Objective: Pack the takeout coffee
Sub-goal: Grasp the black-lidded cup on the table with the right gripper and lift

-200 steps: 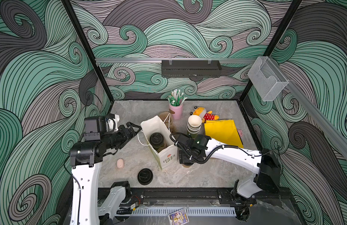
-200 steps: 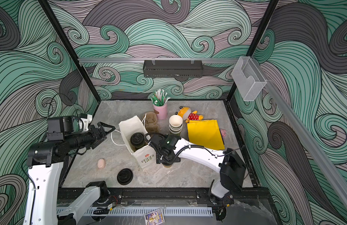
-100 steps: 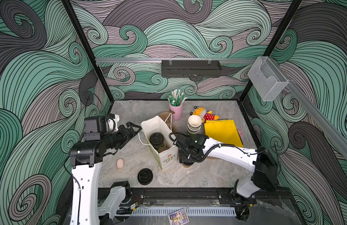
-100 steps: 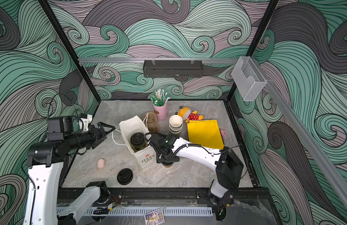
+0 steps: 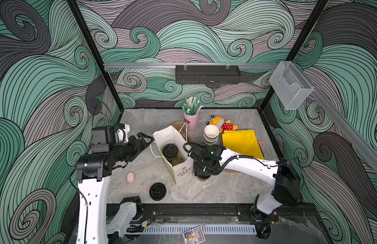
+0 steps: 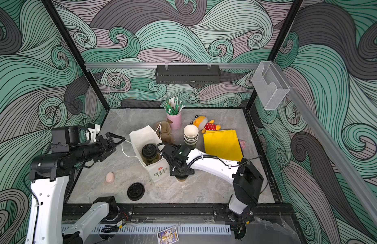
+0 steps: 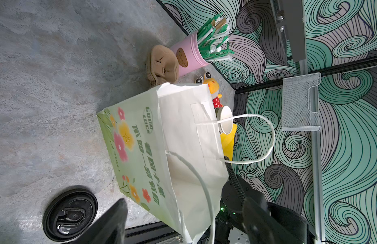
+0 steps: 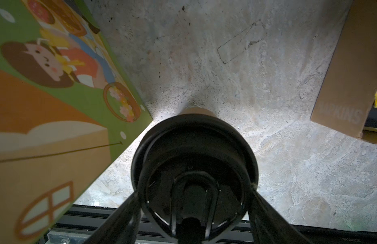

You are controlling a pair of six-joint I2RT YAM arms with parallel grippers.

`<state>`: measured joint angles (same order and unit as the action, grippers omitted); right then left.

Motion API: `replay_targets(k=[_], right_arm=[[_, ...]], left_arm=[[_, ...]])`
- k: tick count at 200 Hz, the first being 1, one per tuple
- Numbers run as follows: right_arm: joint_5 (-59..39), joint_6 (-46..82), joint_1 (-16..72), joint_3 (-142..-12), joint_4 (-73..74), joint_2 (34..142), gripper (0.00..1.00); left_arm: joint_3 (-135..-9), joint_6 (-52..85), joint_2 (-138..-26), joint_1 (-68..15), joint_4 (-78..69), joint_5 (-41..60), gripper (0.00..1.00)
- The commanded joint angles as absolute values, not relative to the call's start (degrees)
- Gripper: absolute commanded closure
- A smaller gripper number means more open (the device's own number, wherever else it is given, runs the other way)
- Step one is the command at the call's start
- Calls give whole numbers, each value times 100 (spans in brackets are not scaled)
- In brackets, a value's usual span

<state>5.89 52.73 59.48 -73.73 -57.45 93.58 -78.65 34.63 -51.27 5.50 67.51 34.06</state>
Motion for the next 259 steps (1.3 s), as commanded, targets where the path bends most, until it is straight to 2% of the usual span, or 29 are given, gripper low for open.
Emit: replay_targets(k=[1,65,134,199,259], right_arm=[[757,5308,5899,-7461,-5880,9486,21],[790,5298,5884,-7456,-5887,9627,22],[780,5321,5876,-7427,-5884,9594,29],[742,5238,5883,-7384,-6205,9023,33],[370,4966,5918,-7055,-6837,7951,36]], left_arm=[[-7789,3510,-5047,516,6692,3445,12],[-7745,3483,-5019,518,6732,3476,12],[-7733,3459,-5004,518,6784,3489,12],[-7593,3550,-4867,519,6675,3426,12],[-7711,3555,-4876,519,6617,3528,13]])
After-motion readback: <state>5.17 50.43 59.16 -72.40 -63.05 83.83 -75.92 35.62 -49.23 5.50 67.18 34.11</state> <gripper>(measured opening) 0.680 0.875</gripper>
